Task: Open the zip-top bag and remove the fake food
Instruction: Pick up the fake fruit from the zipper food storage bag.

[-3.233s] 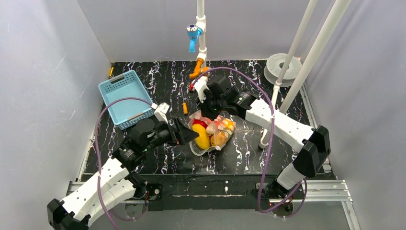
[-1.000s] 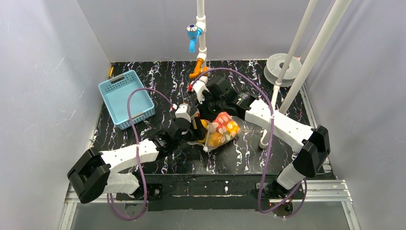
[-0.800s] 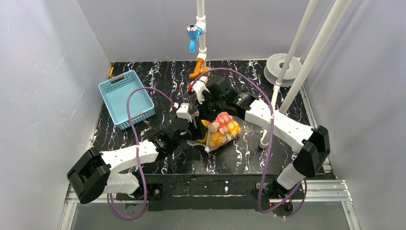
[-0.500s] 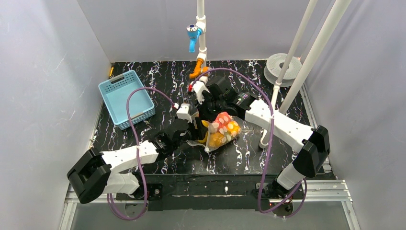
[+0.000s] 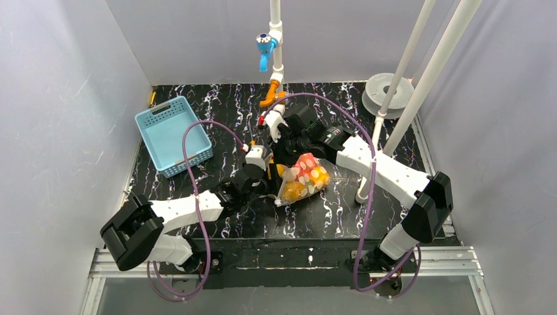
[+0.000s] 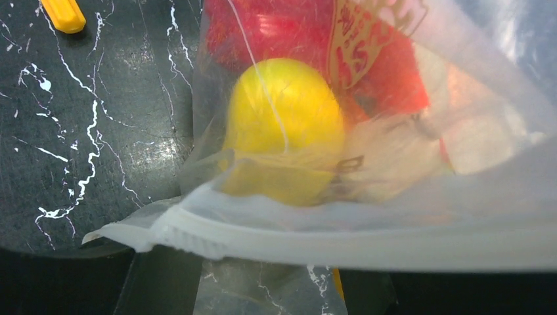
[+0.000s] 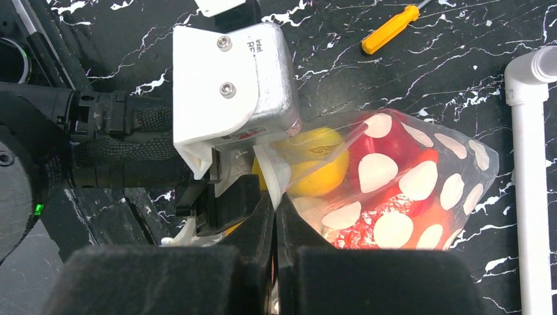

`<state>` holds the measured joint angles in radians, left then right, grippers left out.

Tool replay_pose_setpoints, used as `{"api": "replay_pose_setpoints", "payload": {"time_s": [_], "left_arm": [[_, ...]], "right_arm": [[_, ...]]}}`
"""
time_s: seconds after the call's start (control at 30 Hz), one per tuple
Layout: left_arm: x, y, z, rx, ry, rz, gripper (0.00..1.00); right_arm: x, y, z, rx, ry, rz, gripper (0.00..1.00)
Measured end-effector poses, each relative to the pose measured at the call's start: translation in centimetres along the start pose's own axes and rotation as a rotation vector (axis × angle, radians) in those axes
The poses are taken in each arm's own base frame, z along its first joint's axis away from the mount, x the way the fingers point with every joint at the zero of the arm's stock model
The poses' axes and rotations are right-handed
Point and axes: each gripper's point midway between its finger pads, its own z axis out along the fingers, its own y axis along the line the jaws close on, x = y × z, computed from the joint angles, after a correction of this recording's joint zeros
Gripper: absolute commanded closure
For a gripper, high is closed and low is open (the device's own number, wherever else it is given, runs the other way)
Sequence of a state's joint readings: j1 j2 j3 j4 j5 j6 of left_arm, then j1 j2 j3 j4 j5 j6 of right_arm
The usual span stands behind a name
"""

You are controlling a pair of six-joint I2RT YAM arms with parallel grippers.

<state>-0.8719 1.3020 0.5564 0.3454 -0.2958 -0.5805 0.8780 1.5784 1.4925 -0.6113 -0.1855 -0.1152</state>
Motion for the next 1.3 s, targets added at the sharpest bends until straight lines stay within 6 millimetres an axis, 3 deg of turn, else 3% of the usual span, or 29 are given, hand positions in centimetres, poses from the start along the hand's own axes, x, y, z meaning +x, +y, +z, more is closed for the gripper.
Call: {"api": "replay_pose_setpoints", "payload": {"time_s": [0.13,0.2,0.3,0.47,0.87,1.3], "left_arm": [[0.3,0.1,0.3,-0.004,0.006,0.003,0.52],[0.3,0.1,0.4,-0.003,0.005,0.003,0.68],[0.3,0.2,0.5,-0.003,0.005,0.011,0.83],[0.0,-0.1,0.2,0.017,0.004,0.028,1.00],[-4.3,-2.8,-4.6,0.161,-0.089,-0.018,1.00],[-3.5,-4.1,-8.3,0.272,-0.014,-0.103,1.00]], "right_arm": [[0.0,-0.1,0.0,0.003,0.000,-0.002,0.99],[0.0,-0.1,0.0,0.003,0.000,-0.004,0.99],[0.0,0.0,-0.1,-0.001,-0.001,-0.006,0.99],[-0.2,0.1,-0.4,-0.003,-0.009,-0.010,0.99],[-0.3,-0.3,-1.5,-0.004,-0.039,-0.006,0.99],[0.0,-0.7,-1.5,-0.012,-0.035,0.007,0.99]]}}
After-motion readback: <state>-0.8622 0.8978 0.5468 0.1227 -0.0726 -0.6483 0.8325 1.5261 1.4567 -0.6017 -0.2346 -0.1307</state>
